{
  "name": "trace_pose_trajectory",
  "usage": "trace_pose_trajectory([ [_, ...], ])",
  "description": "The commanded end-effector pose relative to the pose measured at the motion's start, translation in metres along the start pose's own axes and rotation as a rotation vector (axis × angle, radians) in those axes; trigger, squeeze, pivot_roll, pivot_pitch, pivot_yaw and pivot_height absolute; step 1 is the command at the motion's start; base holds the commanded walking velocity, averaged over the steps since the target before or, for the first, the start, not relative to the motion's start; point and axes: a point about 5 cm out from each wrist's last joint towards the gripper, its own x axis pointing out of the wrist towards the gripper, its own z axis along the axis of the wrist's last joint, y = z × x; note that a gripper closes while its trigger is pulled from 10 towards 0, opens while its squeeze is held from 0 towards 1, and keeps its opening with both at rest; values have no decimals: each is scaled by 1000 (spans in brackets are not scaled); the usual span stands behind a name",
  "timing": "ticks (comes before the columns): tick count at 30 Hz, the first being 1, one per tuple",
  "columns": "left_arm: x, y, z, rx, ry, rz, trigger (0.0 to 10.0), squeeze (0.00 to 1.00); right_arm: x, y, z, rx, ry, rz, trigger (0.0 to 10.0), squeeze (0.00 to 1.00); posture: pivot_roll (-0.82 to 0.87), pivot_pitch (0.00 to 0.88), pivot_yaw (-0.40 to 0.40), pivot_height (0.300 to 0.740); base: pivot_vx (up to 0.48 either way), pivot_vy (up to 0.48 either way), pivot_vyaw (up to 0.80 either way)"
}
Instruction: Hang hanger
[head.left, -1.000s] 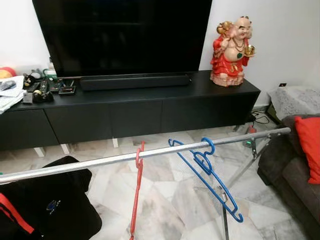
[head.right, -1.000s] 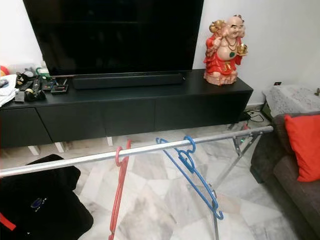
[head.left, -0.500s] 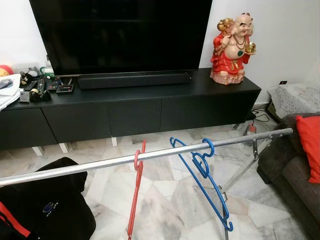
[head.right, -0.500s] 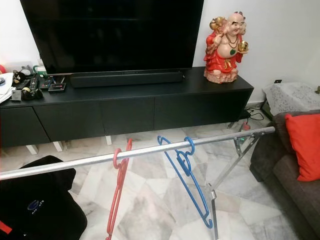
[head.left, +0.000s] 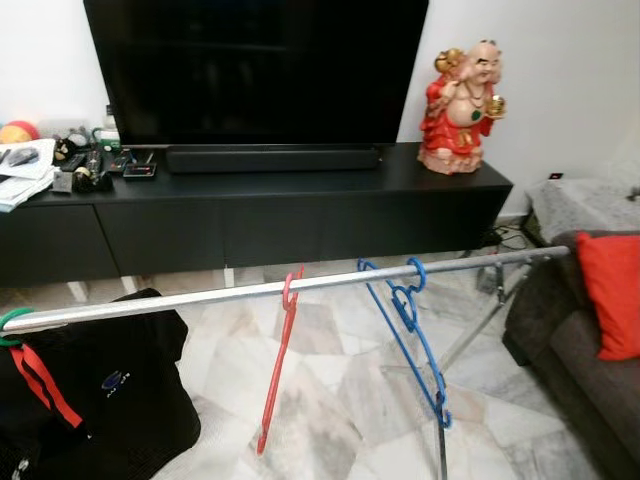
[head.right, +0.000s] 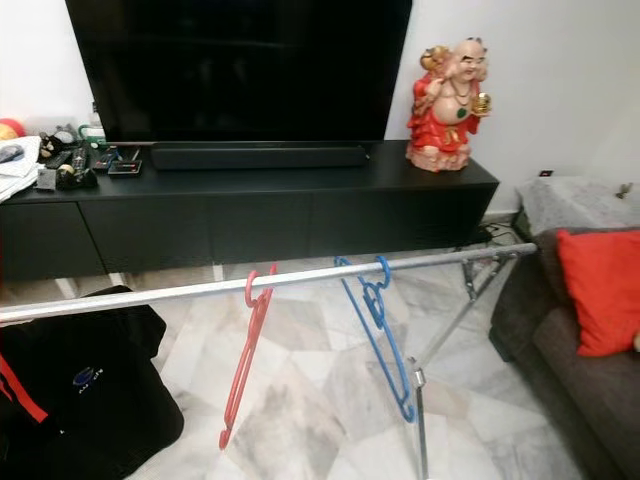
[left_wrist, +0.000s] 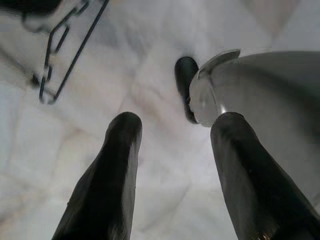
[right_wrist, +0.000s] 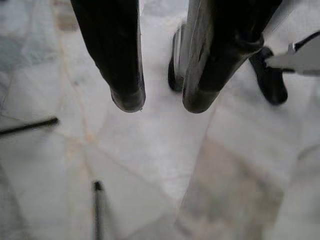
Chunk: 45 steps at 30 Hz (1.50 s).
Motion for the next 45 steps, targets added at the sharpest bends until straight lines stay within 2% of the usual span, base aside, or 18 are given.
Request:
trace_pose_trajectory([
  [1, -2, -6, -19, -20, 66, -10, 10000, 0, 1, -2, 13, -16, -34, -6, 10000, 0, 130, 0, -64, 740, -244, 0, 0],
  [13, -2, -7, -20, 7, 72, -25, 10000, 0, 1, -2, 13, -18, -40, -6, 10000, 0, 125, 0, -58, 740, -247, 0, 0],
  [24, -2, -9, -21, 12, 71, -23, 10000, 0, 1, -4, 11, -4, -38, -19, 10000, 0, 124, 0, -54, 740, 0, 0, 0],
  [35, -2, -9, -24, 29, 79, -25, 10000, 0, 1, -1, 8, -21, -16, -22, 10000, 0, 120, 0, -51, 740, 0, 0, -741],
  [38, -2, -9, -23, 76, 81, -31, 10000, 0, 1, -1, 7, -17, -14, -19, 10000, 0, 122, 0, -52, 740, 0, 0, -788],
  [41, -2, -9, -22, 88, 81, -32, 10000, 0, 1, -1, 7, -23, -12, -17, 10000, 0, 121, 0, -53, 740, 0, -256, -788],
  [45, -2, -9, -22, 66, 79, -30, 10000, 0, 1, 0, 8, -15, -15, -14, 10000, 0, 117, 0, -53, 740, 0, -360, -784],
])
